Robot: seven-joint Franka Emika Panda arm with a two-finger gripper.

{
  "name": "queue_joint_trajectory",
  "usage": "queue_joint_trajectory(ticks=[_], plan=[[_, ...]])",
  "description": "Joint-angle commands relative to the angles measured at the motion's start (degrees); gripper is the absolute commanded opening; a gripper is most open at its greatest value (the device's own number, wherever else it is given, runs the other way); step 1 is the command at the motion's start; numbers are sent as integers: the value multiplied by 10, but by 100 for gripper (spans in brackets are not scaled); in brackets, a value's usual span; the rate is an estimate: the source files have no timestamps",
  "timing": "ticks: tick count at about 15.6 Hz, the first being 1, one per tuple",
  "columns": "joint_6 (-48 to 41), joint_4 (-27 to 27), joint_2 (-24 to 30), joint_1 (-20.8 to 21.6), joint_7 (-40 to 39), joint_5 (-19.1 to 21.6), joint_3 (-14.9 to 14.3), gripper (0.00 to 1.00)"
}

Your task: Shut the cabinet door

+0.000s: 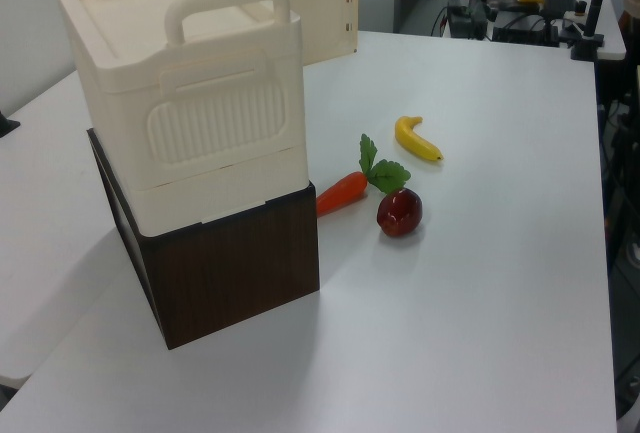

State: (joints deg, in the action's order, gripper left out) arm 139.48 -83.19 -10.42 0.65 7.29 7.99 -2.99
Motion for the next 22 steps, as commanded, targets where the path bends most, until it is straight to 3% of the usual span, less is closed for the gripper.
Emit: queue_joint_trajectory(ticks=[1,12,22], plan=[[44,5,-34,17,11,9,2,0],[7,-3,-29,73,59,12,15,0],[-50,1,-7,76,168,3,133,0]])
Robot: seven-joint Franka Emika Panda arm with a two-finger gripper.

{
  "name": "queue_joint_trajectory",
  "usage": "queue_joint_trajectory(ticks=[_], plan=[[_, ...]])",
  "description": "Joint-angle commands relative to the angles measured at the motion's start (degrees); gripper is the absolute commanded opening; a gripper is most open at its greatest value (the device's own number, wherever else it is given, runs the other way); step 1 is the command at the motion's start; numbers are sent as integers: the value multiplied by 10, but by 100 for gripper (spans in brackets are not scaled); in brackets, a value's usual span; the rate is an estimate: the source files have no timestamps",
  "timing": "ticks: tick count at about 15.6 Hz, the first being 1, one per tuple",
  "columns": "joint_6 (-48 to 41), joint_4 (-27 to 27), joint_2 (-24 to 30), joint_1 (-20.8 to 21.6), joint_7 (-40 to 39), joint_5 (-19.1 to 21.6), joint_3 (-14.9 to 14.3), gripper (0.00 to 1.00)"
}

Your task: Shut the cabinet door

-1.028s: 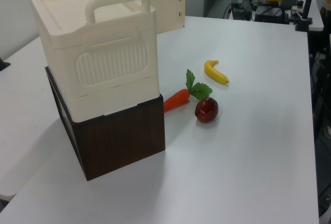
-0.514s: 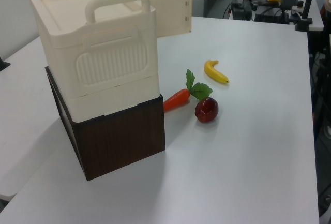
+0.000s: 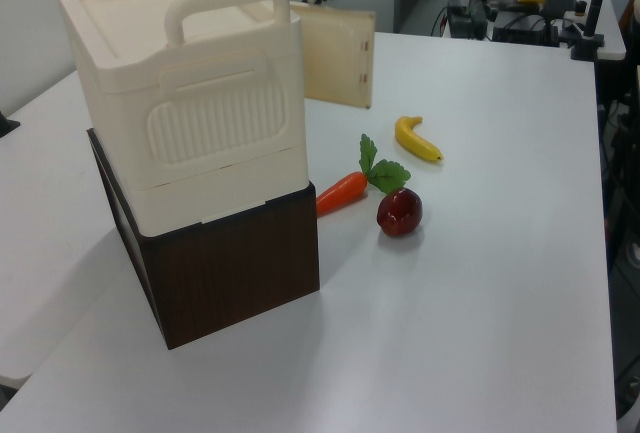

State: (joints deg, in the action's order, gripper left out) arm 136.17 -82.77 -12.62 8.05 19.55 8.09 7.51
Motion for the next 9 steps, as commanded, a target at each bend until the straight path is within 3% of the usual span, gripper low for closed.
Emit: queue_joint_trajectory(ticks=[1,9], plan=[[-16,-3,15,3,57,0,36,0],[-17,-6,14,2,59,-4,42,0]])
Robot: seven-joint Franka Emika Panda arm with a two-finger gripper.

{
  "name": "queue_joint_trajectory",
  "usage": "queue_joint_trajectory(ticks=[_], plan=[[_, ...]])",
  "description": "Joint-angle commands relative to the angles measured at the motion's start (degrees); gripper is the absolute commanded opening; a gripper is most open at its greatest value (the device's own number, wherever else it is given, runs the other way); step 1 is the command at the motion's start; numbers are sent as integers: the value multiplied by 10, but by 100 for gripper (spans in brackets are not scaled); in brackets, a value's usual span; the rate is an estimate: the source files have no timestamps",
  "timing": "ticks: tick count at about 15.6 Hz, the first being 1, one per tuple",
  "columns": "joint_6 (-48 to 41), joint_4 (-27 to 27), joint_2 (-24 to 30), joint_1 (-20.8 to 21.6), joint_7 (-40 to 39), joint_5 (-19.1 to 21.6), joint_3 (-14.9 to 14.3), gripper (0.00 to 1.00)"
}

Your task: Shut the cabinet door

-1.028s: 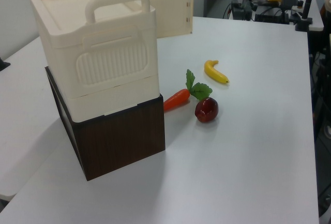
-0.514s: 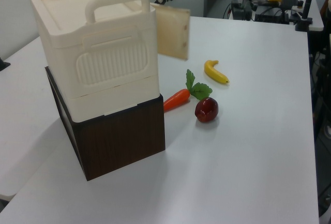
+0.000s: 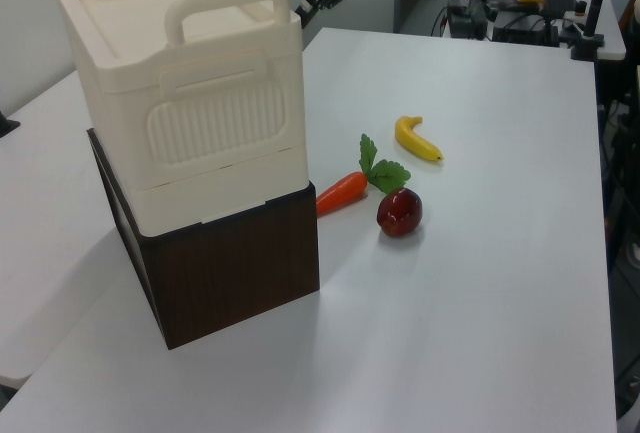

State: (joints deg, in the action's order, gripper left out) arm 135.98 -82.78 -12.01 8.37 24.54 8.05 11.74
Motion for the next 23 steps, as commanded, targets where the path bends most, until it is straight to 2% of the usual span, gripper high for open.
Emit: queue_joint_trajectory(ticks=[1,3,6,9,11,15,18,22,23], plan=[[-17,-7,8,-1,7,-8,0,0],[-29,-17,8,-3,3,-23,-1,0],[-103,-21,9,-9,-13,-78,-8,0],[-207,-21,15,-38,-83,-94,-18,0],[-285,-26,21,-51,-142,-106,-40,0],[-359,-58,49,-74,-205,-142,-55,0],[-409,-74,69,-110,-246,-144,-55,0],[-447,-73,95,-130,-252,-138,-63,0],[-462,-72,97,-131,-252,-138,-64,3]])
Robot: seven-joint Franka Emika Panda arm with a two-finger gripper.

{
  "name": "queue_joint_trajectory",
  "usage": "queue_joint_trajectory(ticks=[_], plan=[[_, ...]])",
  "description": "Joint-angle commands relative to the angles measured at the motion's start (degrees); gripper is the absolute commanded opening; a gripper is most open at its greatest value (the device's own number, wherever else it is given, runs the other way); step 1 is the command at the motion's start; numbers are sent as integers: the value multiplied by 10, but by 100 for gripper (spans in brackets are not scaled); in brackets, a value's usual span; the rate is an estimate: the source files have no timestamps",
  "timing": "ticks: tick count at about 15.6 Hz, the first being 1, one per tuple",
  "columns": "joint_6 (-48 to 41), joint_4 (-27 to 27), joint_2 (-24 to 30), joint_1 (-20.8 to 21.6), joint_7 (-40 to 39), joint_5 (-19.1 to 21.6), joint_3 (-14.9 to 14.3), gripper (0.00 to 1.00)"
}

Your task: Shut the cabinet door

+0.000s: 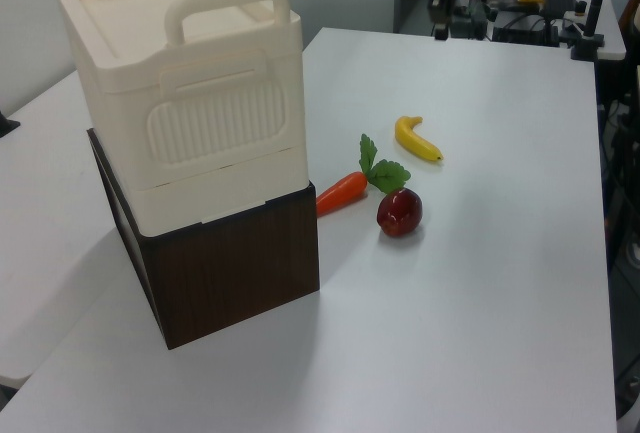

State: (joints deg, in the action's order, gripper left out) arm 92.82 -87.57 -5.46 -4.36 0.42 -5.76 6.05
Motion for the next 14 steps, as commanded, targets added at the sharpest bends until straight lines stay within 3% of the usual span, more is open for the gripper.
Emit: queue_joint_trajectory(ticks=[1,5,6,8,9,14], plan=[[-38,-25,41,0,-11,3,-18,3],[-32,-23,43,83,-10,29,-118,23],[-33,-23,44,105,-10,29,-138,39],[-33,-23,44,115,-10,41,-147,88],[-31,-23,43,116,-10,41,-147,100],[-30,-22,40,117,-10,40,-147,100]])
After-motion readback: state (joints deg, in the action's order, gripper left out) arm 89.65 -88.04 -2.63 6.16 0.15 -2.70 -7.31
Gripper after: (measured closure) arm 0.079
